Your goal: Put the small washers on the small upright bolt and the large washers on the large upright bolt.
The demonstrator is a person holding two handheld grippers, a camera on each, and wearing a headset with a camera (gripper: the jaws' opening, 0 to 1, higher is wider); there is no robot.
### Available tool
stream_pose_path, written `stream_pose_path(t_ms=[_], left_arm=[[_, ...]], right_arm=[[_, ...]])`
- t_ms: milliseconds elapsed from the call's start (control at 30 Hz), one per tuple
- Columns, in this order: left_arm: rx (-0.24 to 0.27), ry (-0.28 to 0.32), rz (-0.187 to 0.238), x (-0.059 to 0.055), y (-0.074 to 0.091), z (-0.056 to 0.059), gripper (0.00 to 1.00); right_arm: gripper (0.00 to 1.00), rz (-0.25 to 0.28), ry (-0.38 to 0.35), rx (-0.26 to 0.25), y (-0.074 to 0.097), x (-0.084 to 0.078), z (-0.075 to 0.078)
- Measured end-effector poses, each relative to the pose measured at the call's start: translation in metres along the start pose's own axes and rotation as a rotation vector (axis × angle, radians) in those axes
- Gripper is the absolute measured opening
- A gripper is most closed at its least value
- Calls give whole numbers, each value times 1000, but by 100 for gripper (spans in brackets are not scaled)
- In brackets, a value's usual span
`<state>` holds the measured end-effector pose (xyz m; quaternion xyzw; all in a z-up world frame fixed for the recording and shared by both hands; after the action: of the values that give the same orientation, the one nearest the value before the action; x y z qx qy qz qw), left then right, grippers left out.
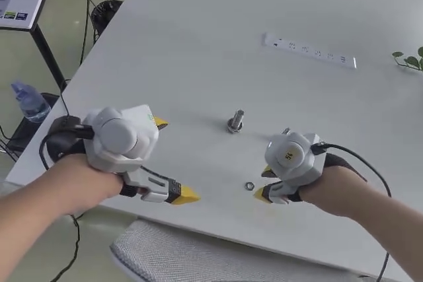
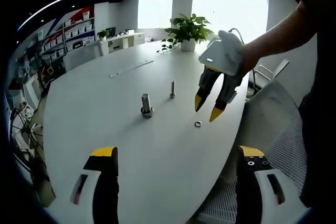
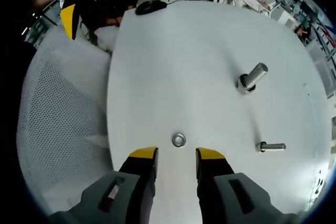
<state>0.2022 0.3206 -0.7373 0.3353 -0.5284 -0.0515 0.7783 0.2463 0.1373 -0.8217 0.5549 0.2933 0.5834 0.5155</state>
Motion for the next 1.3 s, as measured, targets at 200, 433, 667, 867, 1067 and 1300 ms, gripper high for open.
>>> stream_pose_path(t_ms=[200, 433, 667, 867, 1067, 1300], left_arm=[[-4, 3, 4, 1, 1, 0, 93], [-10, 6, 6, 0, 0, -2, 92], [-13, 11, 12, -1, 2, -4, 91], [-21, 11, 1, -3, 2, -4, 89], [-22, 12, -1, -4, 0, -3, 89], [-22, 16, 3, -3, 1, -3, 87]], right_arm=[[30, -3, 6, -5, -12, 1, -3], [28, 2, 30, -12, -23, 1, -4], [25, 2, 48, -14, -22, 3, -3], [22, -7, 51, -19, -21, 2, -2], [19, -15, 52, -25, -21, 3, -5], [15, -31, 37, -27, -22, 4, -2]])
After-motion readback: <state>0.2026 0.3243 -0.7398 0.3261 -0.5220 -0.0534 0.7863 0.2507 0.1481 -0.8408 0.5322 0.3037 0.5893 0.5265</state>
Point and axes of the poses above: the centre of the closed fingertips' face, and the gripper's own axes: y roughly backward along the fingers, z roughly to its right, x roughly out of its top, the point moved 4 cm from there along y, roughly backward along the fingers, and after that the axes turned 14 degrees about -x, right-handed, at the moved point
